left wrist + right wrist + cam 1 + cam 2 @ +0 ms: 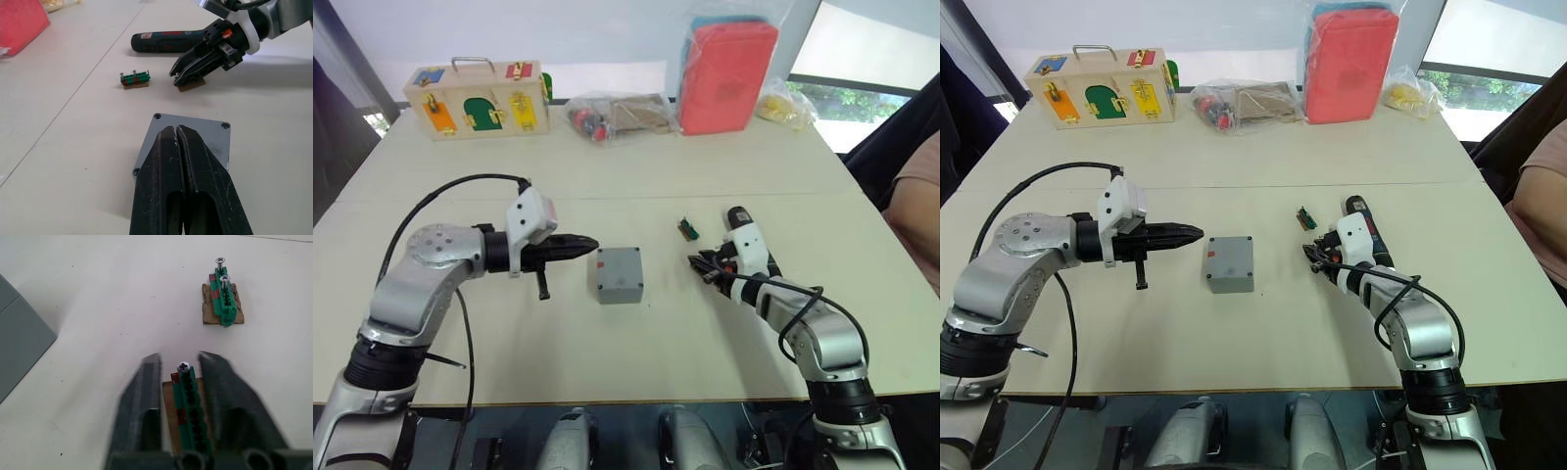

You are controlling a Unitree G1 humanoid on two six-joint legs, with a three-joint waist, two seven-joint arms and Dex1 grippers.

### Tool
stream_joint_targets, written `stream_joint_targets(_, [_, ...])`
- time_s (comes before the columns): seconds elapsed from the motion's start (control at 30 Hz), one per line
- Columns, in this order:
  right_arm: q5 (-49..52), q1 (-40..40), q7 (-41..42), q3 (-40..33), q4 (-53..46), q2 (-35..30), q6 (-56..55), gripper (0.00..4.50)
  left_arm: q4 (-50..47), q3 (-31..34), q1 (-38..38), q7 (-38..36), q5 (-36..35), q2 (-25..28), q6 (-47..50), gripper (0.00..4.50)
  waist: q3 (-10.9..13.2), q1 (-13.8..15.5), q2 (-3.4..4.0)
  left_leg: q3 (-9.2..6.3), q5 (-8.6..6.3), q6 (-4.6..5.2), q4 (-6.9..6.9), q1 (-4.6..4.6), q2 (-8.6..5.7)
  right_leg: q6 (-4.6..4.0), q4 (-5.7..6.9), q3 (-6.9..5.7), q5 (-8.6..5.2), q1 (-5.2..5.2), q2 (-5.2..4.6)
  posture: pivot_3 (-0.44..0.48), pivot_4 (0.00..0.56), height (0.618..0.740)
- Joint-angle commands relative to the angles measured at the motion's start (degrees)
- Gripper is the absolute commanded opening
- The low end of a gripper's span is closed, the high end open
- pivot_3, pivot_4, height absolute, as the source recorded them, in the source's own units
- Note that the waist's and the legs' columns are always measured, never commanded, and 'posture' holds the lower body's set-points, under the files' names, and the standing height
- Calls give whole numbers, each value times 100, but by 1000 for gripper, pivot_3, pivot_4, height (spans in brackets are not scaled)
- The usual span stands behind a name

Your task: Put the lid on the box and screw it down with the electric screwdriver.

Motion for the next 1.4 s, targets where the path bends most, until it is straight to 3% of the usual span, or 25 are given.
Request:
stream_joint_targets(0.03, [88,-133,13,-156,-108,-7,-86,80,-235,63,20,82,-54,6,-29,0,0,0,0,0,0,0,0,0,0,0,0,0,0,0,0,0,150,730])
stream_joint_targets(0.4, [368,-561,190,-330,-421,-277,297,80,-316,68,99,284,-62,-52,-39,0,0,1,0,-1,0,0,0,0,0,0,0,0,0,0,0,0,150,730])
stream_joint_targets(0.5, [860,-889,381,-416,-773,-348,784,80,-334,85,153,270,-72,-28,-33,0,0,1,0,0,0,0,0,0,0,0,0,0,0,0,0,0,150,730])
stream_joint_targets(0.7, [1396,-1583,587,121,-974,-228,1711,80,-291,113,254,239,-42,41,-48,0,0,-10,1,-5,0,0,-1,1,6,-1,1,-1,0,-2,5,0,150,730])
stream_joint_targets(0.97, [1080,-1867,736,1029,-329,24,1448,80,-263,102,336,274,25,57,-93,0,0,4,0,-1,0,-1,1,-1,0,0,1,0,0,-1,-4,0,150,730])
stream_joint_targets(1.4, [759,-2064,969,1192,222,56,964,80,-460,119,506,406,-27,37,-47,0,0,-4,0,-1,0,-1,0,0,1,0,1,0,0,-2,-2,0,150,730])
